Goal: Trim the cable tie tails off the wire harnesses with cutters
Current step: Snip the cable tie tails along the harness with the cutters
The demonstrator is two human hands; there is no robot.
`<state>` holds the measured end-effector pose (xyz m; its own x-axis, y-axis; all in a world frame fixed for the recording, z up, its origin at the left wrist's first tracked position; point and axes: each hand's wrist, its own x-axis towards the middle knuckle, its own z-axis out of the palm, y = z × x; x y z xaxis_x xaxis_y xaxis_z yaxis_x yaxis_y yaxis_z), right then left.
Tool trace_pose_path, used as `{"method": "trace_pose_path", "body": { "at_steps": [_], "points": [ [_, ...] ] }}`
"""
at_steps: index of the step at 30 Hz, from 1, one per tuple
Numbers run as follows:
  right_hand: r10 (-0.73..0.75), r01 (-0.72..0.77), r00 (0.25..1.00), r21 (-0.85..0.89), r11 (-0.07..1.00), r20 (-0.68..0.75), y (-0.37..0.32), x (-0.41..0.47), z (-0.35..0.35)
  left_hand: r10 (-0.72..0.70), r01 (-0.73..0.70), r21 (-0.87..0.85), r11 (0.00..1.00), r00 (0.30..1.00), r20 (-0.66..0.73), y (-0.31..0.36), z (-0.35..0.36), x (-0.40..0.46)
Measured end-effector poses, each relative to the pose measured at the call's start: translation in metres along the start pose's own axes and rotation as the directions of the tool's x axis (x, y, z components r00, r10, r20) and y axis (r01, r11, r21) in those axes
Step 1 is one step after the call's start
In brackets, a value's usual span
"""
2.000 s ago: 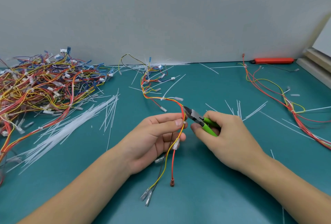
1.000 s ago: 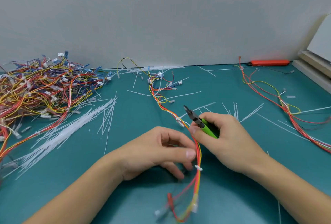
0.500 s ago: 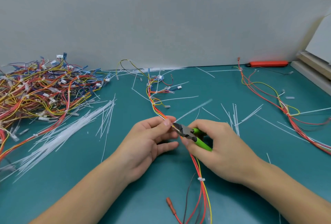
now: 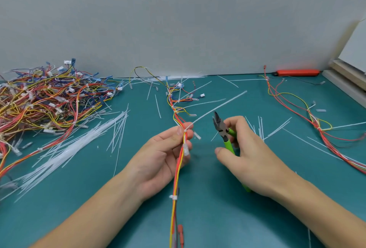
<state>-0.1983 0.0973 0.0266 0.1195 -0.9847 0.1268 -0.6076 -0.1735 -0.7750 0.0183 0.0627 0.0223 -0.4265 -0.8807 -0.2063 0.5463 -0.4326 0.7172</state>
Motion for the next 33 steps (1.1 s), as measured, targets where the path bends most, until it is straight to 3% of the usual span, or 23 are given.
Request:
{"method": "trace_pose_path", "body": {
  "at_steps": [3, 7, 24, 33],
  "points": [
    [0.024, -0.024, 1.000, -0.030, 0.999, 0.004, -0.001, 0.000, -0.003, 0.006, -0.006, 0.008, 1.000, 1.000, -0.028, 0.002, 0.000, 0.000],
    [-0.064, 0.066, 0.998, -0.133, 0.989, 0.012, -0.002, -0.001, 0.001, -0.014, 0.016, 0.047, 0.999, 0.999, -0.041, 0.004, -0.002, 0.000],
    [-0.112, 0.104, 0.993, -0.188, 0.977, -0.031, 0.004, -0.003, 0.011, -0.025, 0.026, 0.028, 0.999, 0.999, -0.034, 0.007, -0.004, -0.001],
    [-0.129, 0.115, 0.990, -0.209, 0.971, -0.055, 0.006, 0.000, 0.013, -0.047, 0.057, 0.165, 0.985, 0.997, -0.064, 0.004, -0.001, -0.003]
  ]
}}
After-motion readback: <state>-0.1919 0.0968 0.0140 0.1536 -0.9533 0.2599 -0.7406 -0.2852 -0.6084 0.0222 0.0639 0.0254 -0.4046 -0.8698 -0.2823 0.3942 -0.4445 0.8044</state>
